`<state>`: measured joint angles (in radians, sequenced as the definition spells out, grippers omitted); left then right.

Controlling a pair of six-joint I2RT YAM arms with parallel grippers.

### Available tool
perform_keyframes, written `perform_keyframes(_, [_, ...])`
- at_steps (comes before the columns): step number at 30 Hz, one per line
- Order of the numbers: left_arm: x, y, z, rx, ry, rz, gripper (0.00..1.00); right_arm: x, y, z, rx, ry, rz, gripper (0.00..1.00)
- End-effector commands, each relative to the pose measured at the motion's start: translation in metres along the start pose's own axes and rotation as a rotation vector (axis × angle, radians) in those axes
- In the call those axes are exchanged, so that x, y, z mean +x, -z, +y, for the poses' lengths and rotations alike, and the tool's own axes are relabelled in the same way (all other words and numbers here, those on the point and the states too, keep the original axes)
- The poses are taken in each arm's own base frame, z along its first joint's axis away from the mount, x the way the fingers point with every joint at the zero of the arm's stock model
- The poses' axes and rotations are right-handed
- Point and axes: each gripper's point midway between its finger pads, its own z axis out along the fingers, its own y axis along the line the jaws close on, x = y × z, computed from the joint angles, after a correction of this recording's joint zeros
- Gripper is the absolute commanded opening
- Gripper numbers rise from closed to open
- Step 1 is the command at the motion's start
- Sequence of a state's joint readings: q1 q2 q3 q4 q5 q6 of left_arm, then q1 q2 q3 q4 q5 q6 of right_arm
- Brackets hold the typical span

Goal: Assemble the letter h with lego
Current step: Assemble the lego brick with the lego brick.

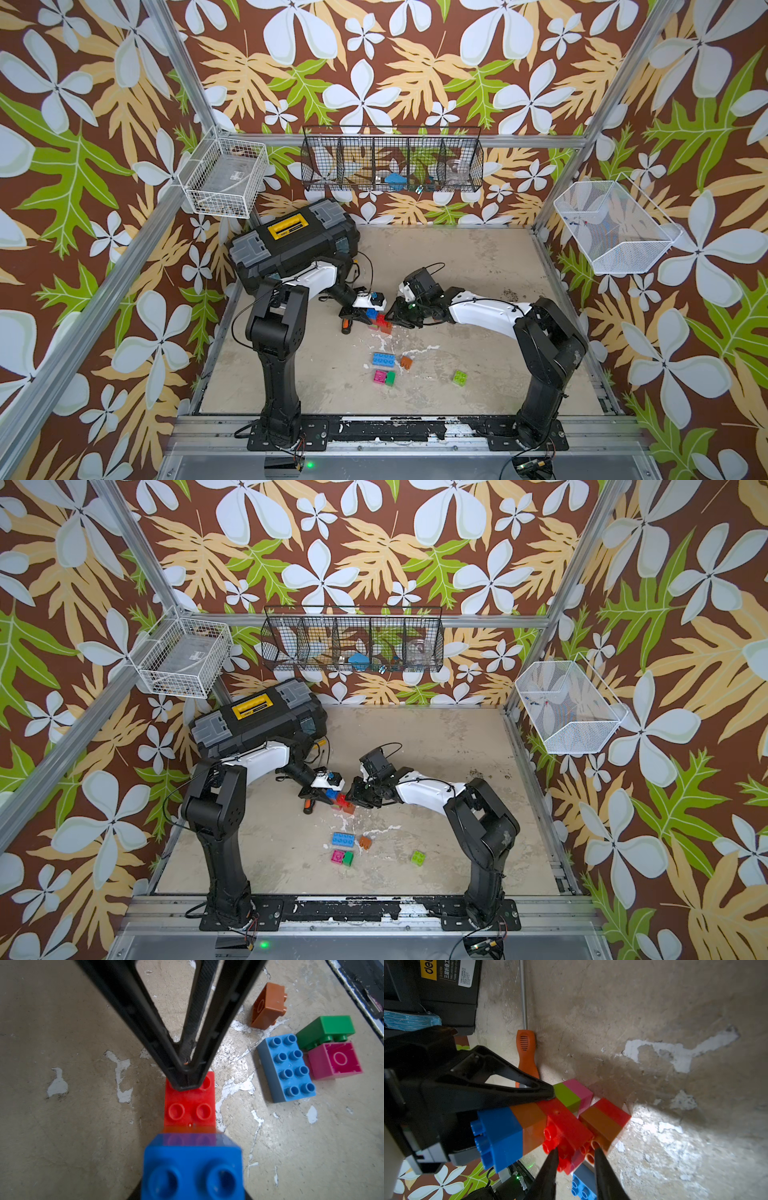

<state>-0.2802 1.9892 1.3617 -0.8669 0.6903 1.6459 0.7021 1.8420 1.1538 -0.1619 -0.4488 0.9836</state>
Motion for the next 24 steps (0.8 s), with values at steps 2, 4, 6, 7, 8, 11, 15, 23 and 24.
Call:
perform_keyframes(2, [0.009,-0.003,-0.008,0.036,0.018,0.041,0.31,0.007,-0.005,-0.017,0.064,-0.012,0.019,0.28])
perform_keyframes(4, [0.010,-0.003,-0.008,0.034,0.020,0.045,0.31,0.008,-0.005,-0.021,0.077,-0.011,0.020,0.27])
perform_keyframes(6, [0.009,-0.002,-0.007,0.031,0.017,0.048,0.31,0.009,-0.006,-0.025,0.090,-0.009,0.021,0.24])
perform_keyframes(7, [0.009,-0.002,-0.007,0.030,0.016,0.048,0.31,0.009,-0.006,-0.026,0.095,-0.008,0.021,0.23])
perform_keyframes(8, [0.010,-0.001,-0.007,0.028,0.016,0.050,0.31,0.010,-0.006,-0.028,0.102,-0.006,0.021,0.22])
perform_keyframes(11, [0.007,0.001,-0.005,0.019,0.006,0.051,0.31,0.011,-0.004,-0.031,0.121,0.003,0.016,0.19])
perform_keyframes(15, [0.006,0.004,-0.005,0.014,0.009,0.056,0.30,0.009,-0.002,-0.030,0.125,0.008,0.009,0.17])
perform_keyframes(23, [0.008,0.002,-0.007,0.016,0.017,0.056,0.30,0.014,-0.011,-0.031,0.130,0.002,0.033,0.17])
perform_keyframes(24, [0.009,0.001,-0.007,0.018,0.020,0.056,0.30,0.014,-0.011,-0.031,0.131,0.001,0.033,0.17])
